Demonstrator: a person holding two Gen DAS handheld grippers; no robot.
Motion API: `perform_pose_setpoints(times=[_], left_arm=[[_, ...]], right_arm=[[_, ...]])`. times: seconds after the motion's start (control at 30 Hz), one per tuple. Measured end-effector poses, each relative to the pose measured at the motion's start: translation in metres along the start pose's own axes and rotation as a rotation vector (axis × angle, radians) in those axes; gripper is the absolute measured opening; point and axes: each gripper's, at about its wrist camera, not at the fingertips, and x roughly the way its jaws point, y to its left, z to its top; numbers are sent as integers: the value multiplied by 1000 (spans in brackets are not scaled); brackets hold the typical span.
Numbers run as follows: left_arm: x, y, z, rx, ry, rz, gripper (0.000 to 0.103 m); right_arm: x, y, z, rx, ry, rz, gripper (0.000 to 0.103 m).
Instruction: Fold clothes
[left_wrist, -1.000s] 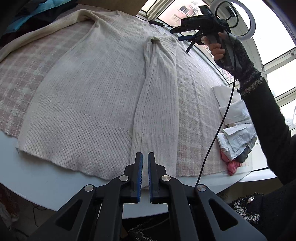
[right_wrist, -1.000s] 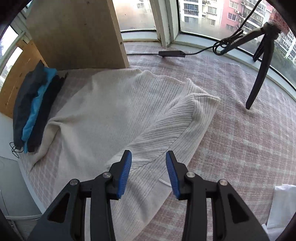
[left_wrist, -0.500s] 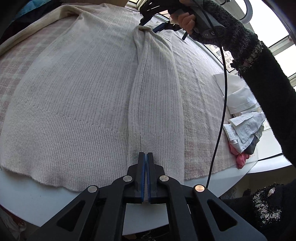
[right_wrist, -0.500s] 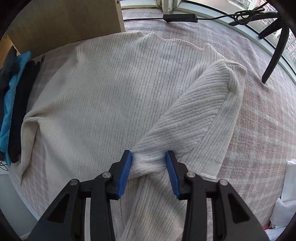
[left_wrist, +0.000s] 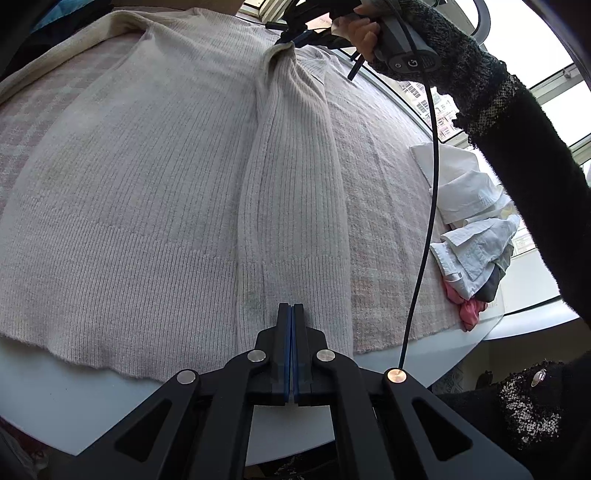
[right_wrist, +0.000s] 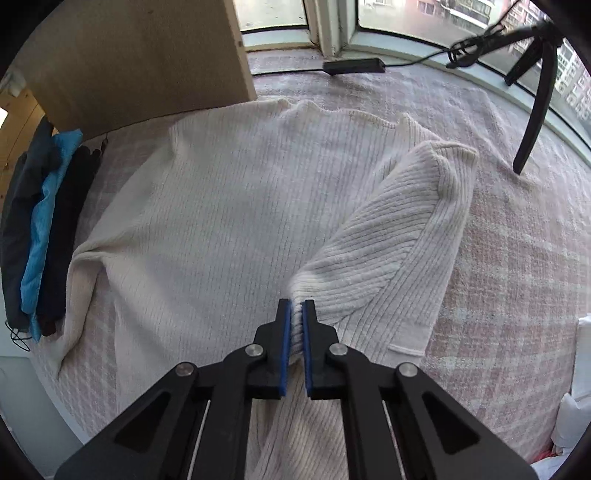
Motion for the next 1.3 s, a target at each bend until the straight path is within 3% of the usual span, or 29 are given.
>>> perform_pose_setpoints(times=[0.17,0.33,0.43,0.47,0.53,0.63,0.73,0.83,1.0,1.07,1.13,1.23,1.3], left_arm=[[-2,0,-2,3,4,0,0],[-5,0,-3,1,7,-7,0],[-7,0,-3,-5,3,-8,0],[-7,0,-2,-7,2,-8,0],[-6,0,-2,-7,4,-7,0],[-1,-2,0,-7,11,-6,0],[3,-2,2,-10,16,-3,0],[6,-2,3,-19,22,-1,0],[9,-1,6,-17,33,-1,0],[10,0,7,-18,39,-7,0],[11,1,9,-15,46,-11,0],[12,2,12,-8,56,-11,0],[13,3,13,-8,62,-16,0]], right_arm=[[18,20,0,-53,11,-7,6],[3,-1,-1,-36,32,113,10],[-24,-35,13,46,6,224,22],[-35,-49,21,81,-36,219,28],[-49,-74,36,147,-75,164,30],[-30,-97,77,200,-41,137,30],[-5,-89,94,173,-9,51,30],[26,-79,95,184,49,32,30],[64,-69,94,175,90,-93,29],[61,-61,89,156,51,-148,14],[52,-56,85,159,16,-119,9],[31,-54,81,165,-64,-10,8],[24,-50,82,144,-92,18,8]])
